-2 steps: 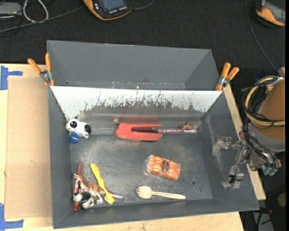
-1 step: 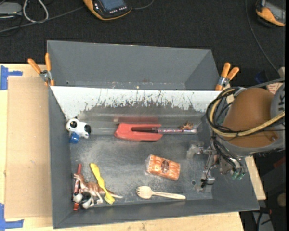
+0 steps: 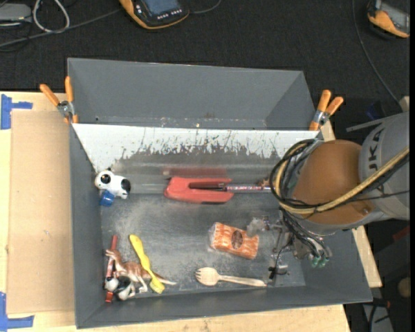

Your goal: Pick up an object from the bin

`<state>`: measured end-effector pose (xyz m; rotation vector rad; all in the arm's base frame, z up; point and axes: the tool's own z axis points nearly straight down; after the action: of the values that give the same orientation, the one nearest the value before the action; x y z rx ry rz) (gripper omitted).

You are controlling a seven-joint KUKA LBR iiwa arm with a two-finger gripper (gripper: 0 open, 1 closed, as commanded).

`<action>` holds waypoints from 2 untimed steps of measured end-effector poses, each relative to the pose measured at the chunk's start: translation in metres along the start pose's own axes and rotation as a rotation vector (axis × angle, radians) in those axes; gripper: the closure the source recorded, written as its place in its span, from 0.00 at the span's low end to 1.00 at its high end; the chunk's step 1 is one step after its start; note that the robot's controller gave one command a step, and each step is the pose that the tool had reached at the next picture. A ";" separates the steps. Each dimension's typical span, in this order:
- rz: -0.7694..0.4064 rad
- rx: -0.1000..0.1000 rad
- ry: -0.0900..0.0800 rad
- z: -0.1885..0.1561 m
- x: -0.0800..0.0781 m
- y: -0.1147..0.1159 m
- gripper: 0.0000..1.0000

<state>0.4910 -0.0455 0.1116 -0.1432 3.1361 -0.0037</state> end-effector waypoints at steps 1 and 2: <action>0.057 -0.004 0.006 0.033 0.003 0.037 0.00; 0.105 -0.005 0.005 0.042 -0.004 0.044 0.00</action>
Offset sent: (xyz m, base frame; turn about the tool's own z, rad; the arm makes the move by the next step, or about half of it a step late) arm 0.0058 0.0301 -0.0416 0.1504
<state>0.4908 -0.0017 0.0696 0.0217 3.1439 0.0034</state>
